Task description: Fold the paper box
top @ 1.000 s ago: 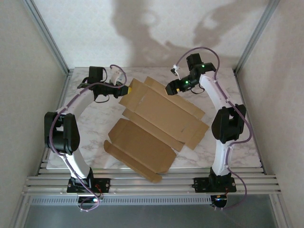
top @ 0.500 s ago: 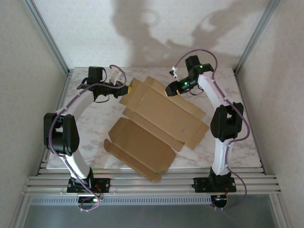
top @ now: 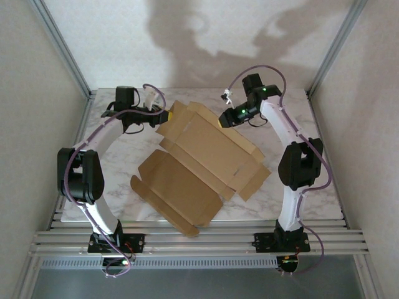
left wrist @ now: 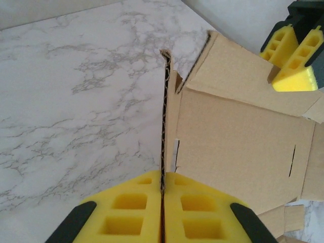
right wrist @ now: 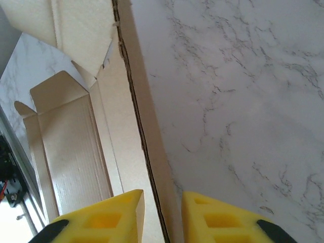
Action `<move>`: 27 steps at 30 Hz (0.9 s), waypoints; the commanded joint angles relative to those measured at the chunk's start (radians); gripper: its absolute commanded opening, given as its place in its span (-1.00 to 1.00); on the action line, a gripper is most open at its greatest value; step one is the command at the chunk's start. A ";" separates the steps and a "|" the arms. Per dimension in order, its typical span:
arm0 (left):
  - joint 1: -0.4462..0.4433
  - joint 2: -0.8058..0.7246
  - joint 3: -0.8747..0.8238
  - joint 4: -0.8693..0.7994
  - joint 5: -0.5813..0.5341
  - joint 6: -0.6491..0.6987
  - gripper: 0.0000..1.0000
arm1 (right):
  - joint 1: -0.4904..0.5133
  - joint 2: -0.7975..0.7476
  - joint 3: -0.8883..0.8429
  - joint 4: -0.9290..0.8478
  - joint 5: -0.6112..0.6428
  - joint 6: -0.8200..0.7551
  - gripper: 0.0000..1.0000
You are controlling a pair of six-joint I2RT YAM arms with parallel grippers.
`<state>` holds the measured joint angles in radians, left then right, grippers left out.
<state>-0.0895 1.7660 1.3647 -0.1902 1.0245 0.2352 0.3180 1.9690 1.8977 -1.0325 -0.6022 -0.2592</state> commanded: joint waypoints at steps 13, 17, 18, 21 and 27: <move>-0.007 0.005 -0.003 0.064 -0.006 -0.060 -0.73 | 0.075 -0.141 -0.124 0.076 0.224 0.005 -0.98; -0.003 -0.011 -0.012 0.083 -0.096 -0.121 -0.22 | 0.087 -0.183 -0.166 0.112 0.320 0.016 -1.00; -0.004 -0.019 -0.013 0.078 -0.122 -0.141 -0.14 | 0.089 -0.194 -0.173 0.117 0.346 0.017 -1.00; -0.004 -0.058 -0.030 0.075 -0.173 -0.215 -0.01 | 0.095 -0.235 -0.212 0.138 0.413 0.020 -1.00; -0.038 -0.161 -0.191 0.143 -0.208 -0.321 0.19 | 0.107 -0.276 -0.240 0.142 0.431 0.029 -1.00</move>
<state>-0.1013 1.6684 1.2312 -0.1032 0.8558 -0.0116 0.4114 1.7267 1.6672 -0.9150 -0.2077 -0.2420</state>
